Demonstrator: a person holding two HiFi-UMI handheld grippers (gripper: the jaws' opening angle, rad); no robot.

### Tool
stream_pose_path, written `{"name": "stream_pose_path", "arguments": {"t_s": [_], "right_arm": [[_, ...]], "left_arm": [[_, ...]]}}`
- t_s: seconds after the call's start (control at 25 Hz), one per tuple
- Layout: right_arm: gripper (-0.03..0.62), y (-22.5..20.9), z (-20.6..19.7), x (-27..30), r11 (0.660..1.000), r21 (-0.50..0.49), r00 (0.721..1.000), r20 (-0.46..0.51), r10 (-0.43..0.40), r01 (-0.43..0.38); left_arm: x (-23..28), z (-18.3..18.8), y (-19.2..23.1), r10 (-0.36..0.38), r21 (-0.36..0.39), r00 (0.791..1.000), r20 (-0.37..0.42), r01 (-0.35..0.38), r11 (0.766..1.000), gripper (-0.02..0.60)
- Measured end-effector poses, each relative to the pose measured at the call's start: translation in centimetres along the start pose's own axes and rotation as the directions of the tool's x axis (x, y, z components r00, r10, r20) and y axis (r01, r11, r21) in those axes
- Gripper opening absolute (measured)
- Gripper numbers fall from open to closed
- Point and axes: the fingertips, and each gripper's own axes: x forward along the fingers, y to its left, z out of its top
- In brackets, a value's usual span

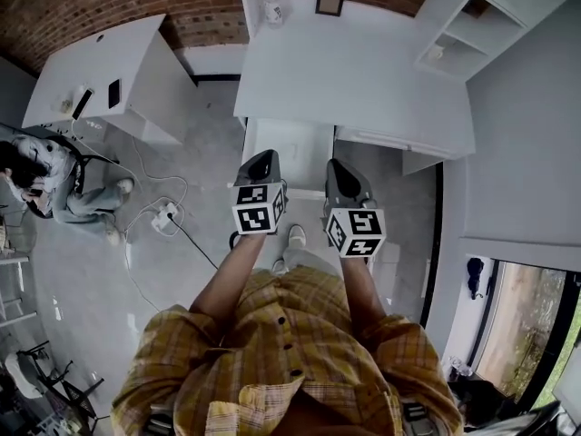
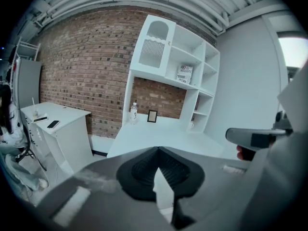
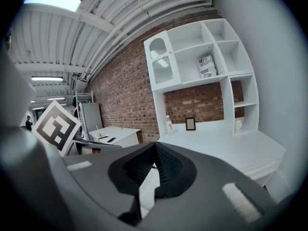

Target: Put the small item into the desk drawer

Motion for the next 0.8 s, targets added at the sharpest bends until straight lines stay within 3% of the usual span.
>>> {"name": "stream_pose_path", "arguments": {"t_s": [0.36,0.8], "right_arm": [[-0.002,1.1,3.1,-1.5,1.0,-0.016,0.998,0.055,0.016,-0.015],[-0.002,2.5,5.1,-2.1,0.999,-0.038,0.995,0.093,0.029,-0.026]], "left_arm": [[-3.7,2.8,-1.4,-0.027,0.043,0.994,0.108,0.023,0.999,0.002],[-6.6,4.9,-2.0,-0.057,0.085,0.982,0.182,0.042,0.995,0.002]]}}
